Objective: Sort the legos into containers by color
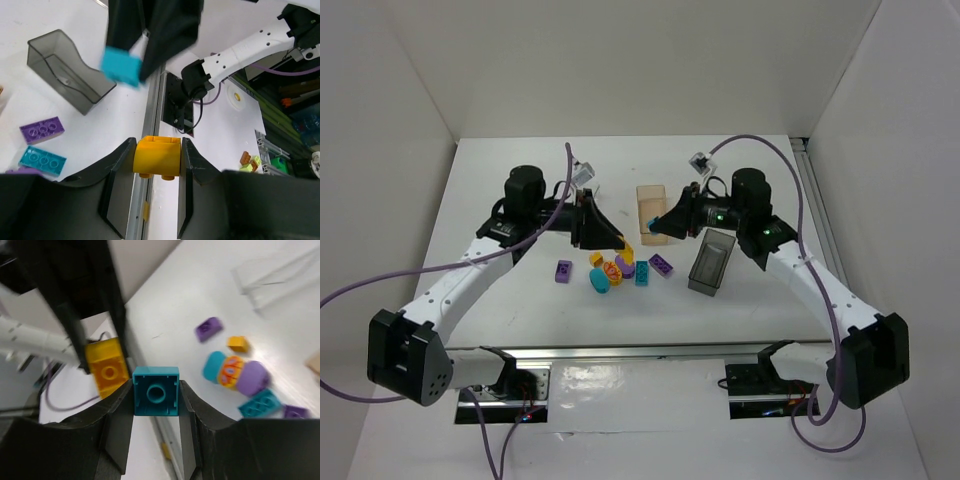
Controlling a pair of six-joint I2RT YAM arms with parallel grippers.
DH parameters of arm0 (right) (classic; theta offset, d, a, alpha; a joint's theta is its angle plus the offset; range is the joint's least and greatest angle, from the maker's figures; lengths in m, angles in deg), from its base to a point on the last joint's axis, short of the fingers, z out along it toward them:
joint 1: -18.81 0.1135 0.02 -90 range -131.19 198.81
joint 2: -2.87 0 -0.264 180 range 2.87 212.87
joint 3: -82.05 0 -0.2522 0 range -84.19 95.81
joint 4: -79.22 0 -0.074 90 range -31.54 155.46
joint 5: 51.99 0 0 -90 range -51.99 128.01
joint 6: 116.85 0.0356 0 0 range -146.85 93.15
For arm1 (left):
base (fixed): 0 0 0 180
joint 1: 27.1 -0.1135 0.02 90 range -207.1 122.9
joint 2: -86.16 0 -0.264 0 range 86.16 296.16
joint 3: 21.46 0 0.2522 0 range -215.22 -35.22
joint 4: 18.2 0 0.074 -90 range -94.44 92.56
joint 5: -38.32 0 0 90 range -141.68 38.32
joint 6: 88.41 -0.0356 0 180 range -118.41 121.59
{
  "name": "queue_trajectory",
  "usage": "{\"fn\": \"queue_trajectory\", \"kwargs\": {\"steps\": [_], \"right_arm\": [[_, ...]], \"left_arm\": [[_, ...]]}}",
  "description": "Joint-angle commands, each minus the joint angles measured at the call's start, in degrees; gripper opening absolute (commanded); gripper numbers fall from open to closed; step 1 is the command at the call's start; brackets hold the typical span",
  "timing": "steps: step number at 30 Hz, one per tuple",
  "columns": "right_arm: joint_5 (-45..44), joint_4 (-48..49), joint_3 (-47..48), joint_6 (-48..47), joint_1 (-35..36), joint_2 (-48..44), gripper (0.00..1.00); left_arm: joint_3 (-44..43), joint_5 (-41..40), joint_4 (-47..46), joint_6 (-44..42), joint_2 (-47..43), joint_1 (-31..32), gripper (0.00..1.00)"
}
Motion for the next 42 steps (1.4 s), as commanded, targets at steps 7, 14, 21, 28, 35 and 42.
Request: {"fn": "queue_trajectory", "kwargs": {"steps": [7, 14, 21, 28, 35, 42], "right_arm": [[-24.83, -11.63, 2.32, -2.18, -3.20, -1.23, 0.15], [-51.64, -12.61, 5.13, 0.19, 2.69, 6.58, 0.15], [-57.99, -13.23, 18.03, -2.71, 5.33, 26.86, 0.20], [-59.50, -14.72, 26.84, -4.55, 5.86, 38.75, 0.52], [-61.86, -15.95, 25.27, -5.08, 5.33, 33.34, 0.81], [-63.54, -17.35, 11.83, -4.03, 7.61, 17.69, 0.78]], "left_arm": [[-6.76, -14.84, 13.69, -4.46, 1.64, -5.39, 0.00], [-9.68, -43.86, 24.24, 2.57, 2.01, -5.40, 0.00], [-7.92, -52.48, 26.62, 3.81, -2.57, -5.40, 0.00], [-8.79, -56.70, 29.08, 4.34, -0.47, -7.07, 0.00], [-15.99, -63.80, 30.31, 4.95, 11.02, -9.18, 0.00], [-27.24, -66.29, 30.84, 4.43, 26.33, -9.70, 0.00]]}}
